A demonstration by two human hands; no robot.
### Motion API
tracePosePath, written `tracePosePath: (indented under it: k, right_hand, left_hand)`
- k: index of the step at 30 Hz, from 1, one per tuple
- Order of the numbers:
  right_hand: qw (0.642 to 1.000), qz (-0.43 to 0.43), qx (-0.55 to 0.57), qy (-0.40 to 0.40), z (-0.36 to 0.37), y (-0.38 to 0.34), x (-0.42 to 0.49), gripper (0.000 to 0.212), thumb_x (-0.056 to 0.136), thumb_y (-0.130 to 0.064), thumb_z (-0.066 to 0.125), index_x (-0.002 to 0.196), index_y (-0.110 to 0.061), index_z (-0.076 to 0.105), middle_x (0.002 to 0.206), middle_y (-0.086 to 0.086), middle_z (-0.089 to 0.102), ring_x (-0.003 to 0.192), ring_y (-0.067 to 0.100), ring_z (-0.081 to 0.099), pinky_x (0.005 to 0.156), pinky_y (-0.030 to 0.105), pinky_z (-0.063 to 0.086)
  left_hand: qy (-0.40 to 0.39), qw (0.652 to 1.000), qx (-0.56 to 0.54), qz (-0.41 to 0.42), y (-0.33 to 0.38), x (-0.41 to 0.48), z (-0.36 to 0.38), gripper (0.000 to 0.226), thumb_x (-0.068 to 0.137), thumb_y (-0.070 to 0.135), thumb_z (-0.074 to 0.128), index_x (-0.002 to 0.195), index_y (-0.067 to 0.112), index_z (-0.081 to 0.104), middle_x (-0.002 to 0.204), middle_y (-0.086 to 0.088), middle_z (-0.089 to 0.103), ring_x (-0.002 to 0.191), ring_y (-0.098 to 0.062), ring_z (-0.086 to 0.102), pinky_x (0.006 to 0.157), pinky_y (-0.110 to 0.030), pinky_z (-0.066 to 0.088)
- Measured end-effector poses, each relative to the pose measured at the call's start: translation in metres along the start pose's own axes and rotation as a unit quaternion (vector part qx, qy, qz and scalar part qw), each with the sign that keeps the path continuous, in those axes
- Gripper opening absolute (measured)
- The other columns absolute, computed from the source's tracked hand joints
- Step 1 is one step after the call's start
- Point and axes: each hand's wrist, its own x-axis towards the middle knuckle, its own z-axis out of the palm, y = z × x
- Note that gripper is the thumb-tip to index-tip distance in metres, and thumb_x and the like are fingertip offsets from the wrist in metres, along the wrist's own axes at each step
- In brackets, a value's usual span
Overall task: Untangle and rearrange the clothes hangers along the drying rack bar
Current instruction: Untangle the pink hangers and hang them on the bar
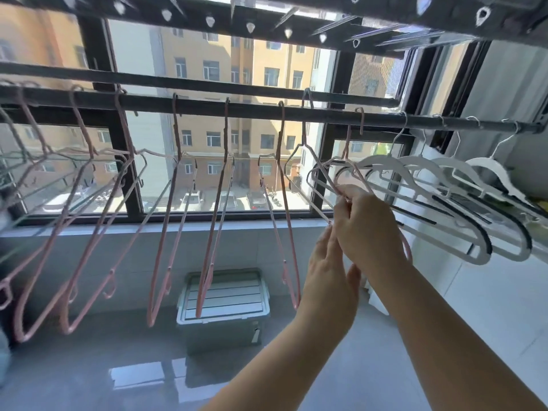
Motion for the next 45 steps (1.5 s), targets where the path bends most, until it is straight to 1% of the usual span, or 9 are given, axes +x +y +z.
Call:
tracePosePath:
  k: [12,23,28,31,34,37,39,41,45]
  right_hand:
    - [1.000,0.003,0.002,-0.001,0.010,0.003,0.039,0.030,0.092,-0.010,0.039,0.096,0.003,0.065,0.083,0.018,0.067,0.059,0.016,0.046,0.049,0.016,0.029]
    - [0.983,0.080,0.040,-0.160,0.044,0.047,-0.065,0.026,0.093,-0.014,0.045,0.109,-0.008,0.065,0.086,0.010,0.072,0.073,0.020,0.065,0.065,0.022,0.045]
    - [0.959,0.121,0.147,-0.211,0.005,0.083,-0.106,0.020,0.087,-0.007,0.057,0.096,-0.015,0.071,0.042,-0.008,0.047,0.041,0.006,0.040,0.043,0.012,0.031]
    - [0.933,0.152,0.214,-0.246,-0.021,0.103,-0.119,0.018,0.085,-0.006,0.060,0.090,-0.018,0.073,0.038,-0.007,0.036,0.039,0.005,0.030,0.042,0.012,0.025]
    - [0.916,0.174,0.257,-0.255,-0.040,0.117,-0.130,0.019,0.082,-0.004,0.064,0.087,-0.019,0.074,0.041,-0.006,0.032,0.039,0.004,0.025,0.042,0.011,0.023]
    - [0.918,0.184,0.250,-0.246,-0.050,0.131,-0.138,0.018,0.079,-0.005,0.067,0.081,-0.021,0.075,0.040,-0.003,0.037,0.038,0.004,0.028,0.042,0.011,0.025]
    - [0.940,0.177,0.201,-0.211,-0.049,0.143,-0.141,0.018,0.080,-0.008,0.068,0.077,-0.025,0.074,0.047,-0.001,0.054,0.044,0.006,0.044,0.047,0.010,0.034]
    - [0.969,0.154,0.101,-0.163,-0.042,0.158,-0.144,0.015,0.082,-0.013,0.067,0.086,-0.027,0.071,0.081,0.001,0.068,0.076,0.007,0.059,0.068,0.006,0.039]
    - [0.981,0.129,-0.035,-0.142,-0.024,0.167,-0.153,0.042,0.081,-0.022,0.063,0.123,-0.020,0.056,0.126,0.009,0.047,0.118,0.022,0.036,0.099,0.026,0.024]
  left_hand:
    - [-0.015,0.999,0.034,-0.031,0.002,-0.011,-0.001,0.067,0.095,0.034,0.036,0.142,0.034,-0.011,0.153,0.013,-0.003,0.140,-0.005,0.001,0.103,-0.018,0.009]
    - [-0.040,0.991,0.036,-0.124,-0.037,-0.016,-0.014,0.071,0.092,0.006,0.038,0.141,0.015,-0.013,0.153,-0.005,-0.004,0.141,-0.016,0.001,0.111,-0.020,0.003]
    - [-0.079,0.973,0.093,-0.197,-0.065,-0.007,-0.028,0.078,0.096,0.026,0.036,0.131,-0.002,-0.029,0.147,-0.017,-0.026,0.139,-0.024,-0.016,0.105,-0.020,-0.013]
    - [-0.101,0.967,0.128,-0.197,-0.077,-0.002,-0.039,0.078,0.093,0.043,0.036,0.141,0.002,-0.010,0.153,-0.012,-0.006,0.141,-0.020,-0.004,0.106,-0.019,-0.005]
    - [-0.138,0.967,0.135,-0.166,-0.086,0.000,-0.040,0.088,0.076,0.074,0.024,0.129,0.005,0.037,0.129,-0.009,0.049,0.121,-0.021,0.044,0.097,-0.026,0.031]
    - [-0.172,0.968,0.098,-0.152,-0.096,-0.005,-0.038,0.027,0.091,0.040,0.041,0.092,0.016,0.054,0.089,-0.001,0.060,0.082,-0.012,0.056,0.070,-0.019,0.041]
    - [-0.162,0.977,0.076,-0.120,-0.098,-0.010,-0.039,0.016,0.093,0.018,0.044,0.079,0.020,0.052,0.073,0.007,0.054,0.068,-0.003,0.051,0.064,-0.014,0.038]
    - [-0.157,0.979,0.058,-0.116,-0.098,-0.014,-0.038,0.016,0.094,0.015,0.044,0.082,0.015,0.055,0.068,0.010,0.051,0.065,-0.003,0.049,0.058,-0.007,0.038]
    - [-0.095,0.983,0.026,-0.157,-0.095,-0.012,-0.031,0.021,0.095,0.016,0.043,0.094,0.003,0.060,0.073,0.006,0.055,0.064,-0.006,0.048,0.055,-0.002,0.037]
